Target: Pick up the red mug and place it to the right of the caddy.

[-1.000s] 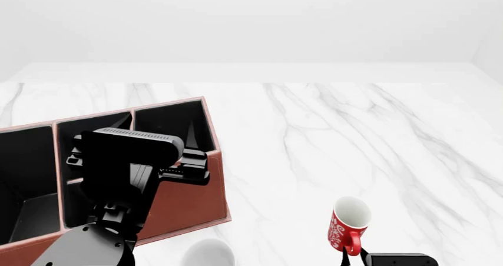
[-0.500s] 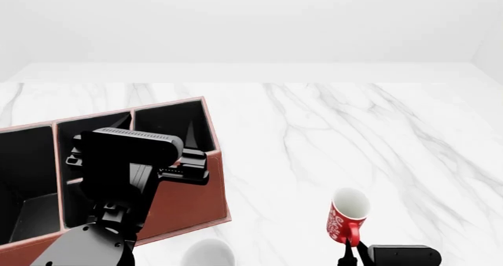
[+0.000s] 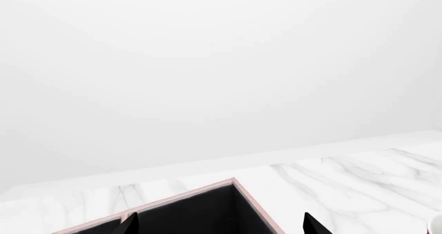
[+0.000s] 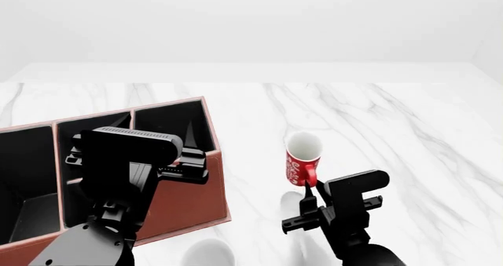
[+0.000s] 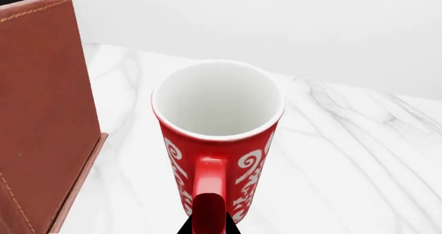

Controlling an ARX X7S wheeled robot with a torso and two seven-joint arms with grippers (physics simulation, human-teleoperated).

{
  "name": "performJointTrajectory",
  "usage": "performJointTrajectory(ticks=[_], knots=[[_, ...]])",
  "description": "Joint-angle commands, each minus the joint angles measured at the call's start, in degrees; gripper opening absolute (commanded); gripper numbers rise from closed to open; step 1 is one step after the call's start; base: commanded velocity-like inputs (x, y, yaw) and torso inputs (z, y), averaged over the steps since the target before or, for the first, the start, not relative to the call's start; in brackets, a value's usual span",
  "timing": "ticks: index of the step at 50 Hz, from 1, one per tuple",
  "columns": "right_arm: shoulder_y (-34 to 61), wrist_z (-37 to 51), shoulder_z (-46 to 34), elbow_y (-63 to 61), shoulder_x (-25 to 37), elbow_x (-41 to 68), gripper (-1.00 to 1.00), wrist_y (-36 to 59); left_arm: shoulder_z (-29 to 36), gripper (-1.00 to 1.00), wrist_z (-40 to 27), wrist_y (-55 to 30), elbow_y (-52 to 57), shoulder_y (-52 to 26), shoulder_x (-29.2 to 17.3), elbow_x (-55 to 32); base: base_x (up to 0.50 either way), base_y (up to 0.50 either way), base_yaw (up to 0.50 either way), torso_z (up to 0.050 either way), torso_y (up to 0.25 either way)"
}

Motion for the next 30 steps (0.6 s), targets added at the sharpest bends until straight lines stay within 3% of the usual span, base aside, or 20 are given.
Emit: performJointTrajectory(ticks=[1, 30], knots=[[9.69, -4.92, -6.06, 7.96, -2.27, -1.96, -1.00, -0.83, 0.08, 1.00, -0.15, 0.40, -0.52, -0.07, -0.26, -0.22, 0.00, 0.00, 0.00, 0.000, 0.000], [12.20, -7.04, -10.58, 29.24, -9.36, -3.52, -1.00, -11.88, 0.12, 1.00, -0.63, 1.33, -0.95, 0.57, -0.92, -0.92, 0.00, 0.00, 0.00, 0.000, 0.000]])
